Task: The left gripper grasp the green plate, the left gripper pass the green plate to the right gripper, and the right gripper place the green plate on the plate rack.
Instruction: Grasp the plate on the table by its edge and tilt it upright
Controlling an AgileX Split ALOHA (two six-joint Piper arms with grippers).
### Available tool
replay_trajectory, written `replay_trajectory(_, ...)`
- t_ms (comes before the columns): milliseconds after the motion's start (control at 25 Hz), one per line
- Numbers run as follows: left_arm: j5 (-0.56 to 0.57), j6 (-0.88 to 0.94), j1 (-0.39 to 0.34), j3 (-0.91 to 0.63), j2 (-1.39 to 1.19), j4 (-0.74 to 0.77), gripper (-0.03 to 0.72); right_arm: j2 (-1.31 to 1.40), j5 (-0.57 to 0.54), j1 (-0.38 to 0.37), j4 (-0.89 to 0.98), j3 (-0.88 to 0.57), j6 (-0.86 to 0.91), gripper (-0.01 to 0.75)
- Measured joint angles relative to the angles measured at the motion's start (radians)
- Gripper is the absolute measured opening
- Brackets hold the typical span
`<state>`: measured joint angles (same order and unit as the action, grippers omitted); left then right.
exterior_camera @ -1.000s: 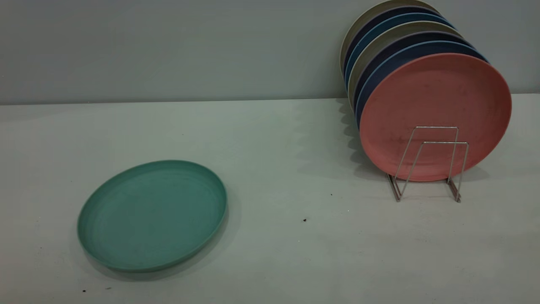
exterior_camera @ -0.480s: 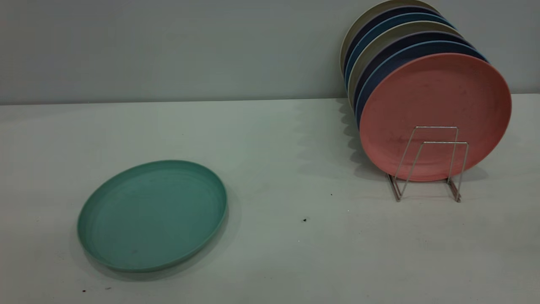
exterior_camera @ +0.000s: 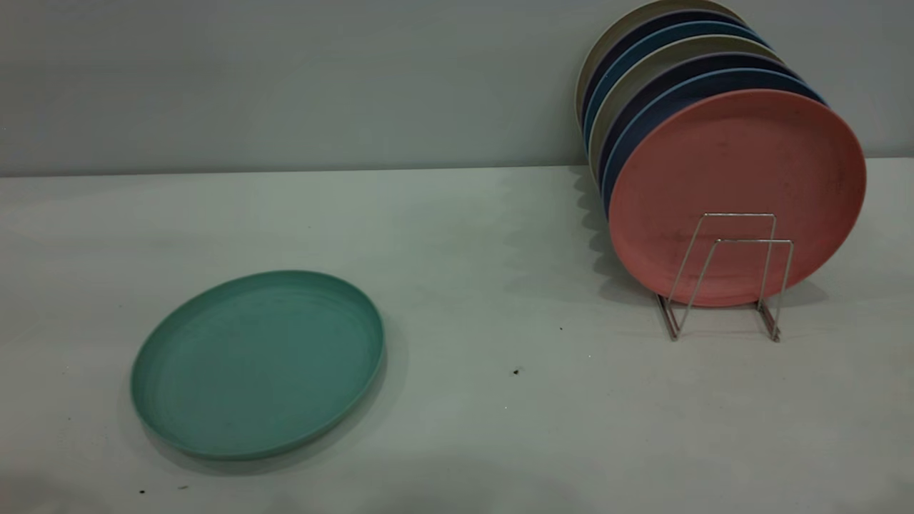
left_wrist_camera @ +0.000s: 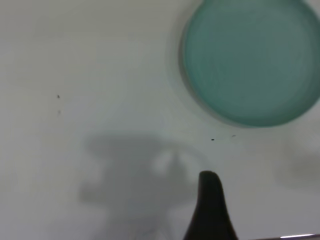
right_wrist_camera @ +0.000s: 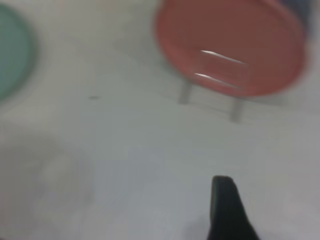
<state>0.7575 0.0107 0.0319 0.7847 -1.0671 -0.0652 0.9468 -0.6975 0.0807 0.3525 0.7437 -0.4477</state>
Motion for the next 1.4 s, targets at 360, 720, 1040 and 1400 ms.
replay_trajectory(360,-0.140,-0.021,0.000,0.065,-0.387,0.000,0.591,0.284,0.088,0.101,0.459,0.011,-0.379,0.459)
replay_trajectory(720,-0.169,-0.102,-0.088,0.229,-0.762,-0.044,0.591,0.529,0.124,0.330,0.583,0.072,-0.407,0.459)
replay_trajectory(1040,-0.203,-0.375,-0.108,0.399,-1.052,-0.287,0.591,0.576,0.159,0.358,0.594,0.076,-0.409,0.459)
replay_trajectory(1400,-0.233,-0.478,-0.108,0.448,-1.210,-0.405,0.557,0.576,0.181,0.358,0.598,0.076,-0.411,0.459)
